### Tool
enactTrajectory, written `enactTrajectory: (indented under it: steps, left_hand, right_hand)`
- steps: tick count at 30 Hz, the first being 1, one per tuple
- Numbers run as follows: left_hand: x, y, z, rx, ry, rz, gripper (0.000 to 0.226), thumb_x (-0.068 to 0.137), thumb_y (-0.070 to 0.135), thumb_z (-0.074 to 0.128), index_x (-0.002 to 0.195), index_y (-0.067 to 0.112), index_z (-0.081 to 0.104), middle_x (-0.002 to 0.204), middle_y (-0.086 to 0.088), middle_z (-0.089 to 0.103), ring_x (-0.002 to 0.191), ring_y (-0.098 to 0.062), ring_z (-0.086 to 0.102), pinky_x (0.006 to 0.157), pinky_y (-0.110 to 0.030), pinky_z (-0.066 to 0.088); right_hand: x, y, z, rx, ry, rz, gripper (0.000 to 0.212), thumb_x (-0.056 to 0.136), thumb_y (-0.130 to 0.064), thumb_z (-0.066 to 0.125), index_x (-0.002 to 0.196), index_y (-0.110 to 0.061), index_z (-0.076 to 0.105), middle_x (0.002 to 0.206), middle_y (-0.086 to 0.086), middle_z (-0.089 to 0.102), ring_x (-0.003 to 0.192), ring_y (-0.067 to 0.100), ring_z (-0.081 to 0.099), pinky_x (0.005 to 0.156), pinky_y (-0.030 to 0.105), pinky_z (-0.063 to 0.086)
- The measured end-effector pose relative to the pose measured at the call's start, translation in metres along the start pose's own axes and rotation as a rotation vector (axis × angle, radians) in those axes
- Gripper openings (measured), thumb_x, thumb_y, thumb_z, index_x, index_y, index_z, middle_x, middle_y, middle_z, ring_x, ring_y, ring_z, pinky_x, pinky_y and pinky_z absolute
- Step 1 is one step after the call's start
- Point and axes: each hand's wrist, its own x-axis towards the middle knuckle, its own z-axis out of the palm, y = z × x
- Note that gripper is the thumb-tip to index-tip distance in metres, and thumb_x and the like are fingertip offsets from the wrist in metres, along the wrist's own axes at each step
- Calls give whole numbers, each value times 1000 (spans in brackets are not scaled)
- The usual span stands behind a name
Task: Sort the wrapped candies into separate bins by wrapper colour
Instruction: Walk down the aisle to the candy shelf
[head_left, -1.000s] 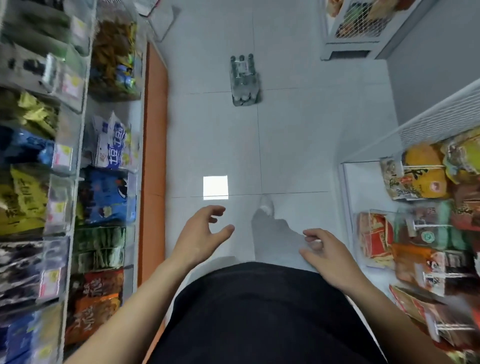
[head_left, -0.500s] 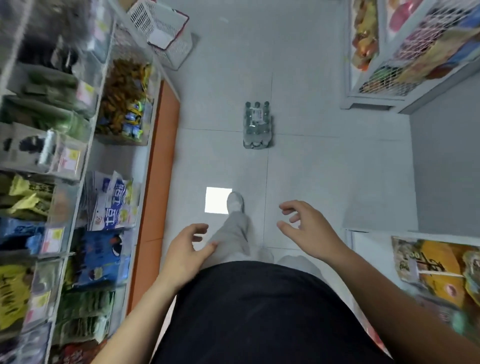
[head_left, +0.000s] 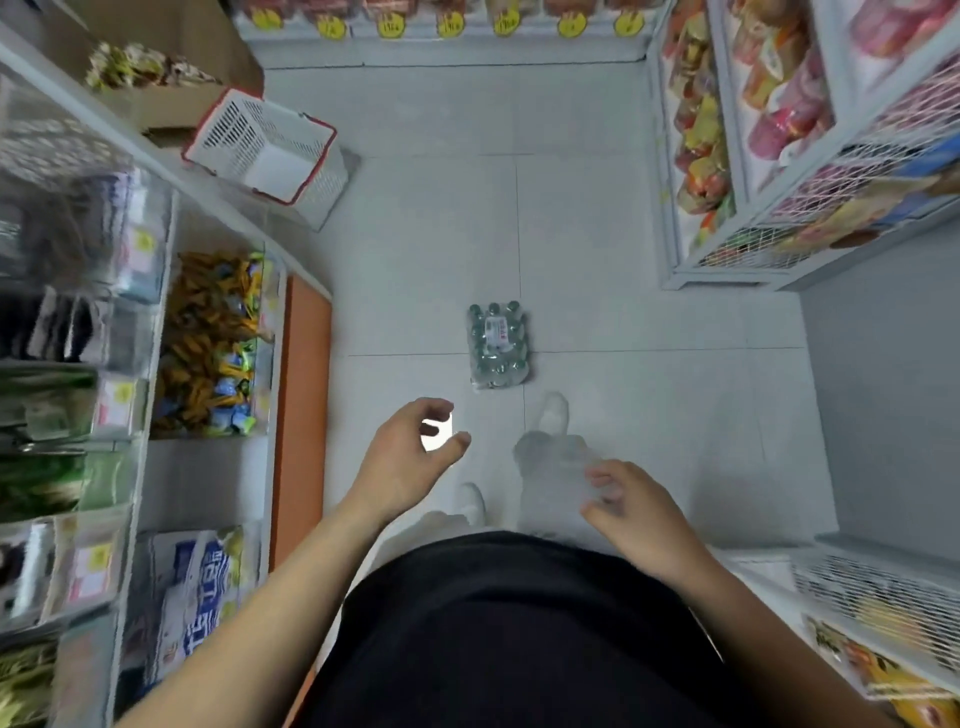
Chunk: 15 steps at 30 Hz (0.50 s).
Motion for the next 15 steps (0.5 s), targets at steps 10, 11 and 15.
enactTrajectory:
  steps: [10, 11, 15]
  left_hand:
    - [123, 67, -27, -66, 126, -176, 35, 87, 42, 72, 118, 31, 60, 115, 21, 62, 100, 6, 59, 77, -10, 42]
    - [128, 69, -34, -89, 161, -198, 34, 87, 41, 72, 117, 32, 60, 114, 21, 62, 99, 6, 59, 76, -9, 42]
    - [142, 65, -66, -180, 308, -285, 32, 87, 42, 71, 115, 33, 59, 112, 24, 61, 98, 4, 61, 75, -12, 44]
  right_hand:
    - [192, -98, -136, -87, -86, -161, 36, 89, -29, 67, 124, -26, 59, 116, -11, 58, 98, 9, 61, 85, 27, 46]
    - [210, -119, -146, -111, -99, -198, 35, 89, -29, 67, 124, -26, 59, 115, -11, 58, 97, 9, 61, 84, 27, 45]
    - [270, -208, -161, -170, -151, -339, 34, 90, -28, 67, 123, -25, 60, 114, -10, 59, 90, 4, 59, 77, 20, 41]
